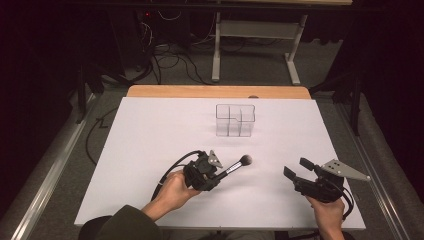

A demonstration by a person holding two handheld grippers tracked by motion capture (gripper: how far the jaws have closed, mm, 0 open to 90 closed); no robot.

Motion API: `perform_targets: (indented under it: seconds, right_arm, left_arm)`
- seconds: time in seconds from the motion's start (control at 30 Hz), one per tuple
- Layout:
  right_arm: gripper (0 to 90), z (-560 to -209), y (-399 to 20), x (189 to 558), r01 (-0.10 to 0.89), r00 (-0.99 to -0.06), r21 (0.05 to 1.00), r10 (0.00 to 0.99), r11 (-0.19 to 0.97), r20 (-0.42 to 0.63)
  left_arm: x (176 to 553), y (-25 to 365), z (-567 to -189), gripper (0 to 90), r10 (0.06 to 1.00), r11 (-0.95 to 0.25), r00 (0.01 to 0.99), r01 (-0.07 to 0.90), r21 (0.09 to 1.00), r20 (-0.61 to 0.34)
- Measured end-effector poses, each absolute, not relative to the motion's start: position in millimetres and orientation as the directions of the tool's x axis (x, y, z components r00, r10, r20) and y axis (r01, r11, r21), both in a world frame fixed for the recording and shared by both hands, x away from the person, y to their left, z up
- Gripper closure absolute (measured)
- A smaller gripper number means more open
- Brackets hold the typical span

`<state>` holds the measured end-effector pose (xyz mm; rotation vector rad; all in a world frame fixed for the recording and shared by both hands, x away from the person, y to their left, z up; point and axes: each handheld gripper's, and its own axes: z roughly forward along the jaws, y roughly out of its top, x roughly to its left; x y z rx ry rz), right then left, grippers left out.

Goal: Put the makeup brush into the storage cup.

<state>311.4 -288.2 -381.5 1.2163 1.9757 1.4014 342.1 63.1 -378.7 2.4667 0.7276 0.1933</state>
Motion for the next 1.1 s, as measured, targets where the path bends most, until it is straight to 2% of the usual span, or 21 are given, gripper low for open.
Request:
perform_targets:
  seconds: [0.9,1.1]
  right_arm:
    - [30.2,-381.6,-286.8,310.9,0.402,-0.517,0.909,0.847,0.110,0.126]
    - [30.1,-382.0,-284.3,310.5,0.399,-0.521,0.909,0.845,0.120,0.117]
  left_arm:
    - [320.0,103.4,-368.7,74.3,0.596,-0.562,0.802,0.436,0.703,-0.020]
    - [314.8,112.1,-366.0,74.3,0.606,-0.501,0.794,0.421,0.756,-0.040]
